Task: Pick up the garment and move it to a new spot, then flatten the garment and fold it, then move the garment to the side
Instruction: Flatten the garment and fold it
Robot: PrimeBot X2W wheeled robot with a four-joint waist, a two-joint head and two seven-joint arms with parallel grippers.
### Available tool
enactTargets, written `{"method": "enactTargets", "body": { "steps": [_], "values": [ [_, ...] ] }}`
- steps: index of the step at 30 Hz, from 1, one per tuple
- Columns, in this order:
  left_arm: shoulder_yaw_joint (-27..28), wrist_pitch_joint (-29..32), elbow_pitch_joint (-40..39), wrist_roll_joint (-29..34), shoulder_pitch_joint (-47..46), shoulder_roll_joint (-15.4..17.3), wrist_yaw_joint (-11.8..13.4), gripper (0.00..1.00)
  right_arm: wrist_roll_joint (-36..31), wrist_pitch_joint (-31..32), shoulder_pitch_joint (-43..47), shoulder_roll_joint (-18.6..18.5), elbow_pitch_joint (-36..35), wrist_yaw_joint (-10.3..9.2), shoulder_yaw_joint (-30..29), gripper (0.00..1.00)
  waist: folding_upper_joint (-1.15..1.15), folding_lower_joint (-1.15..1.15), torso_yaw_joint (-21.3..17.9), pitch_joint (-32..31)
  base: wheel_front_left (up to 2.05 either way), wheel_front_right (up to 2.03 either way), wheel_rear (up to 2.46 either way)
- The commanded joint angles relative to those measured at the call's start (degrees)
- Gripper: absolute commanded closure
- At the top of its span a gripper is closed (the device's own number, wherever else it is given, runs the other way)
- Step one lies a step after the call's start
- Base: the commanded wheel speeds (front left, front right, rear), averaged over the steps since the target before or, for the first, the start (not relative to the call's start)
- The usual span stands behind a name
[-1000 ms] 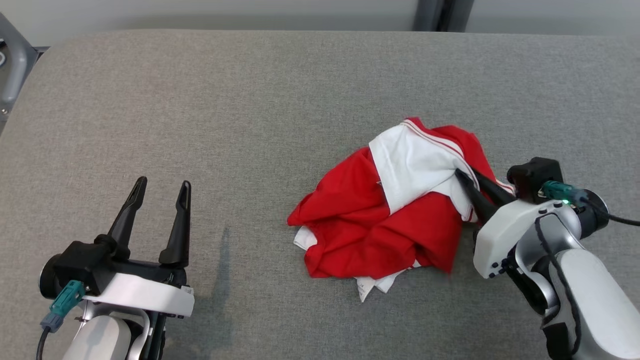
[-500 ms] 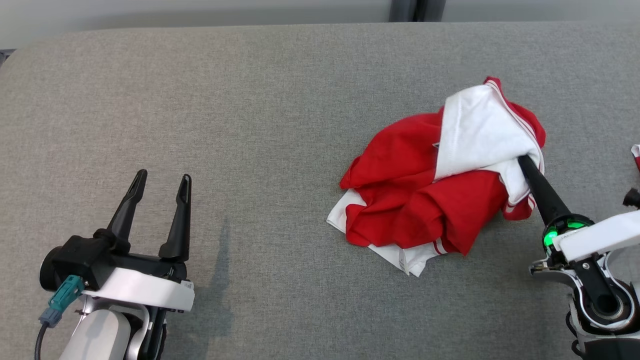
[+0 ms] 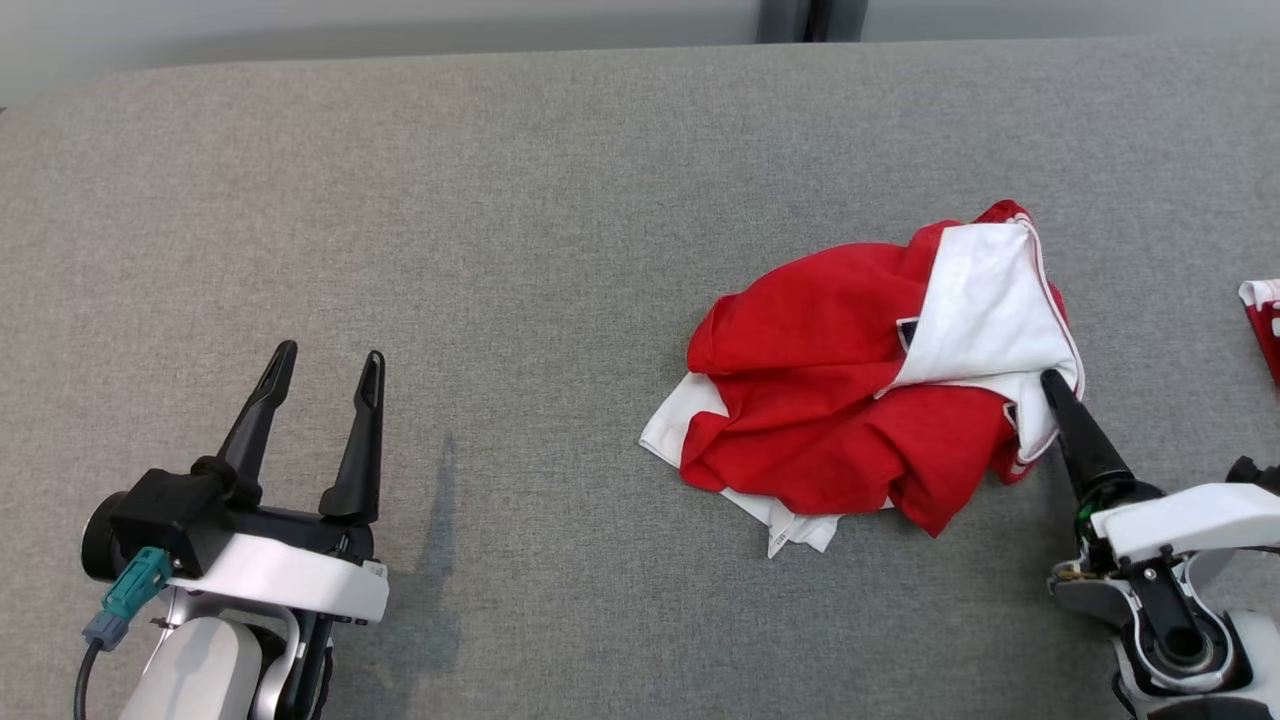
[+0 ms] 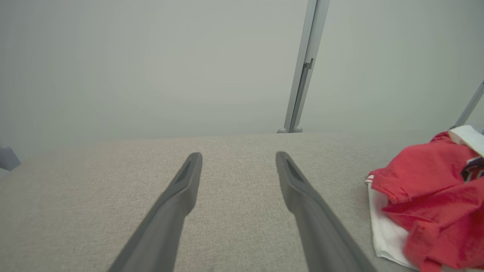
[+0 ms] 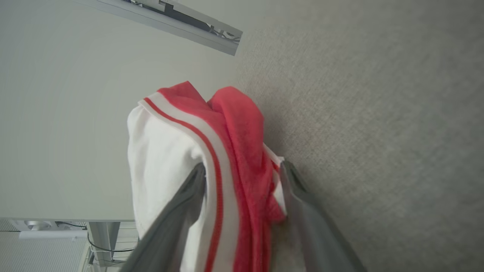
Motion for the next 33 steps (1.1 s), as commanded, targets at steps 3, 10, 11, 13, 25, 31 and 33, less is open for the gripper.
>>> {"method": "enactTargets", "body": {
  "steps": [3,10,11,13,25,31,33],
  "values": [
    [0.6,-0.3,0.6,0.2,0.1,0.1,0.0,0.00,-7.1,-5.3,2.5,-2.7,-0.9,0.00,1.9,0.00,0.00,0.00,-0.3,-1.2,0.00,0.00,0.00],
    [1.5,-0.3,0.8,0.7,1.8,0.1,1.4,0.00,-21.2,-13.2,5.8,-5.3,-7.9,-0.01,4.7,0.00,0.00,0.00,-1.0,-4.1,0.00,0.00,0.00],
    [1.6,-0.3,0.8,0.7,2.2,0.1,1.5,0.00,-23.7,-14.0,6.2,-5.5,-9.2,-0.01,4.8,0.00,0.00,0.00,-1.1,-4.5,0.00,0.00,0.00],
    [1.9,-0.3,0.7,0.6,2.9,0.1,1.9,0.00,-28.4,-15.1,6.9,-5.6,-11.8,-0.01,4.3,0.00,0.00,0.00,-1.3,-5.5,0.00,0.00,0.00],
    [2.2,0.7,-1.0,0.2,7.2,0.9,3.8,0.00,-52.1,-8.7,10.5,-2.8,-24.3,-0.02,3.3,0.00,0.00,0.00,-1.8,-9.9,0.00,0.00,0.00],
    [1.7,1.6,-2.8,0.2,10.1,0.8,5.0,0.00,-57.7,-6.3,14.0,-1.7,-28.6,-0.02,3.8,0.00,0.00,0.00,-1.7,-11.9,0.00,0.00,0.00],
    [1.5,2.0,-3.3,0.2,10.9,0.6,5.4,0.00,-59.0,-6.3,15.0,-1.5,-29.5,-0.02,4.2,0.00,0.00,0.00,-1.7,-12.4,0.00,0.00,0.00]
  ]
}}
